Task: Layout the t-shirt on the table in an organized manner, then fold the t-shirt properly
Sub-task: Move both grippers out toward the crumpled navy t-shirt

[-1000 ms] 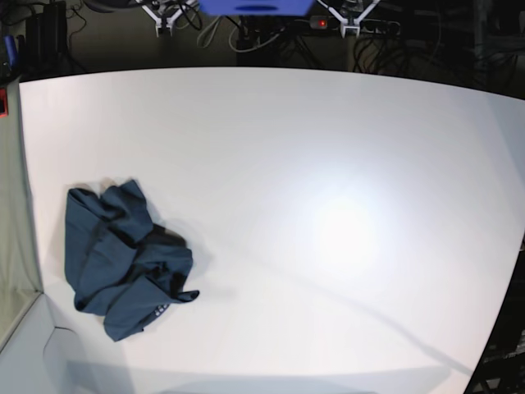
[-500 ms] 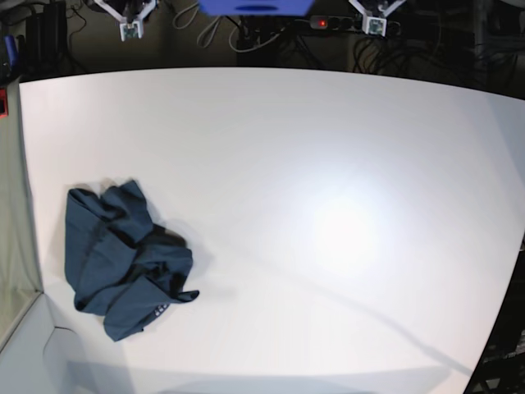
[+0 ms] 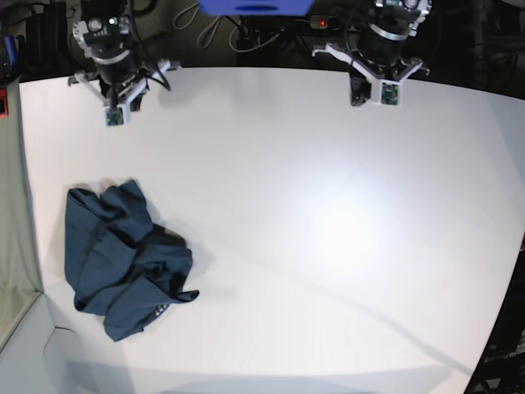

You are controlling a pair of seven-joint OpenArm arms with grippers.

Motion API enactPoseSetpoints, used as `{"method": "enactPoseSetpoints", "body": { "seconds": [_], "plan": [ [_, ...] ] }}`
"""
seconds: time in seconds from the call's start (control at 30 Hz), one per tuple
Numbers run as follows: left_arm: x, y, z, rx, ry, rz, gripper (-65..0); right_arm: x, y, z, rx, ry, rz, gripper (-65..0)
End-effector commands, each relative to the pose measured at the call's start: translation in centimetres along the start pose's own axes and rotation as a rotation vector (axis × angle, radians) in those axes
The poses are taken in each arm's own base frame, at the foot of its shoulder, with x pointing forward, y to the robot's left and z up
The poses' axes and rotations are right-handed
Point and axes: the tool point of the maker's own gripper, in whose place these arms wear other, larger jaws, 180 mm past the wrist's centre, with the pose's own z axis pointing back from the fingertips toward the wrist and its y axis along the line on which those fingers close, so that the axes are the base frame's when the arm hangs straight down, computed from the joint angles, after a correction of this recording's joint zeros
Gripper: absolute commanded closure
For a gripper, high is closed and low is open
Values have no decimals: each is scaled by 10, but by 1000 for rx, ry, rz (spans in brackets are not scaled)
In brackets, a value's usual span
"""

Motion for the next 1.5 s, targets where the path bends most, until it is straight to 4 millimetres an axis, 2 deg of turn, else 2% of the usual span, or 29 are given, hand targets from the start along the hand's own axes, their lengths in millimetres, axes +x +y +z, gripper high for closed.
{"method": "enactPoseSetpoints", "body": {
  "seconds": [0.0, 0.07, 0.1, 0.2, 0.3, 0.4, 0.47, 0.6, 0.67, 0.77, 0.87, 0.97, 1.1, 1.2, 1.23, 1.33, 1.4, 1.47],
  "plan": [
    [10, -1, 0, -1, -30, 5, -5, 23, -5, -1, -12, -50, 7, -4],
    [17, -3, -4, -7, -39, 3, -27, 43, -8, -9, -22, -56, 0, -32],
    [21, -4, -6, -10, -43, 3, -61, 52, -10, -12, -27, -53, -3, -60],
    [37, -8, -14, -16, -77, 43, -209, 88, -16, -19, -42, -84, -14, -168],
    [58, -12, -21, -40, -136, 56, -310, 116, -24, -21, -58, -122, -26, -273],
    [85, -14, -32, -63, -199, 89, -352, 135, -23, -21, -45, -145, 7, -327],
    [116, -17, -38, -88, -275, 105, -359, 139, -20, -22, -29, -139, 42, -342],
    [176, -39, -53, -167, -406, 80, -361, 133, -15, -22, -11, -111, 67, -344],
    [197, -55, -68, -203, -433, 79, -361, 122, -13, -23, -6, -87, 68, -344],
    [202, -66, -106, -218, -393, 102, -360, 109, -13, -23, -4, -61, 68, -344],
    [208, -90, -136, -254, -350, 89, -359, 90, -11, -22, 2, -17, 71, -344],
    [227, -117, -165, -291, -337, 64, -359, 75, -9, -21, 7, 16, 73, -344],
    [250, -145, -187, -323, -403, 31, -360, 60, -7, -19, 13, 51, 75, -344],
    [256, -173, -208, -349, -422, -23, -361, 50, -5, -17, 17, 73, 74, -344],
    [256, -175, -215, -344, -419, -45, -361, 49, -5, -17, 18, 77, 72, -344],
    [238, -170, -239, -318, -385, -108, -361, 37, -1, -15, 25, 108, 57, -344],
    [241, -163, -250, -296, -415, -154, -361, 34, 1, -15, 30, 114, 51, -344],
    [244, -164, -252, -298, -457, -195, -361, 33, 8, -14, 42, 119, 39, -344]
  ]
}}
